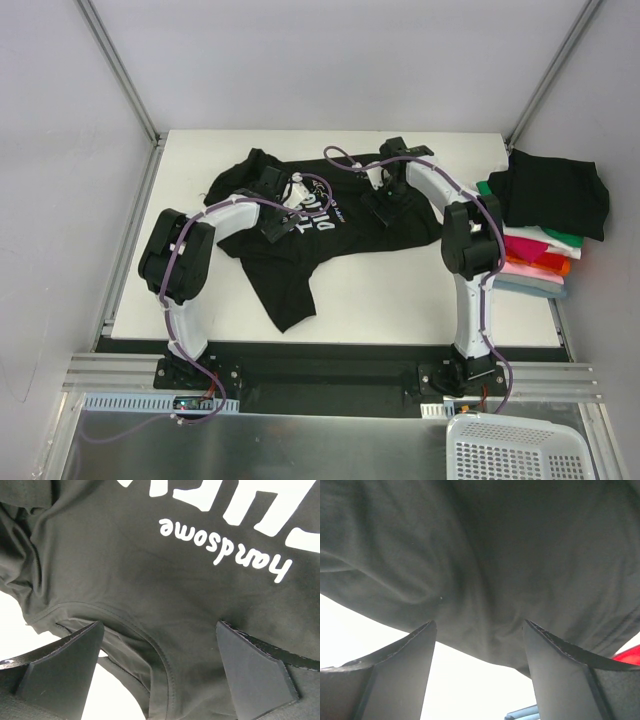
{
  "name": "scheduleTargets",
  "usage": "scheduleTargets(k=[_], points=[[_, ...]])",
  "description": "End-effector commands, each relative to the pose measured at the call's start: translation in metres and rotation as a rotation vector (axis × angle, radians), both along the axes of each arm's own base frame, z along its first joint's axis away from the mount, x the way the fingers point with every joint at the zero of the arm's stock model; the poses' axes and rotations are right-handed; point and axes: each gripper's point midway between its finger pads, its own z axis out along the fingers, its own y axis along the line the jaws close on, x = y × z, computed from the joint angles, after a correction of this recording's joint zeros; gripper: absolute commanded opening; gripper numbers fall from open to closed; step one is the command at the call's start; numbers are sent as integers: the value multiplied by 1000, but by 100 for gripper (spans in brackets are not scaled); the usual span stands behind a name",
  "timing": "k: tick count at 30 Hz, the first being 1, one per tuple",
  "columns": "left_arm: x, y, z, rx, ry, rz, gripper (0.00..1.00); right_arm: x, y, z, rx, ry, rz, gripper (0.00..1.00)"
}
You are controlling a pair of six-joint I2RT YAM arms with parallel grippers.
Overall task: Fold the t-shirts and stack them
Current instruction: Flatten the tshirt out
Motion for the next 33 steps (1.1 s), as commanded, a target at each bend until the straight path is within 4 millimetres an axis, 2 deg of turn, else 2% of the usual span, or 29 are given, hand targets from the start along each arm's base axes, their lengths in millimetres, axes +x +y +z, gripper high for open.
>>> scheduleTargets(k=[1, 10, 15, 17, 23, 25, 26, 33], points=[[-11, -2, -7, -34, 79, 8, 96, -3, 8, 10, 39, 28, -1, 73], [-32, 3, -16, -23, 157, 24, 95, -19, 5, -2, 35, 87, -3, 74], [-39, 12, -17, 1, 162, 46, 93, -16, 4, -1, 26, 62, -13, 77], [-38, 13, -16, 8, 157, 50, 93, -13, 2, -1, 3, 42, -19, 84], [-39, 19, -14, 38, 150, 62, 93, -12, -9, -9, -75, 23, -37, 89], [-40, 22, -14, 51, 147, 71, 92, -12, -16, -10, -110, 12, -45, 100], [-40, 24, -14, 57, 146, 73, 91, -12, -17, -10, -115, 12, -45, 97], [-41, 27, -8, 71, 140, 75, 91, -21, -17, -14, -107, 45, -31, 97]])
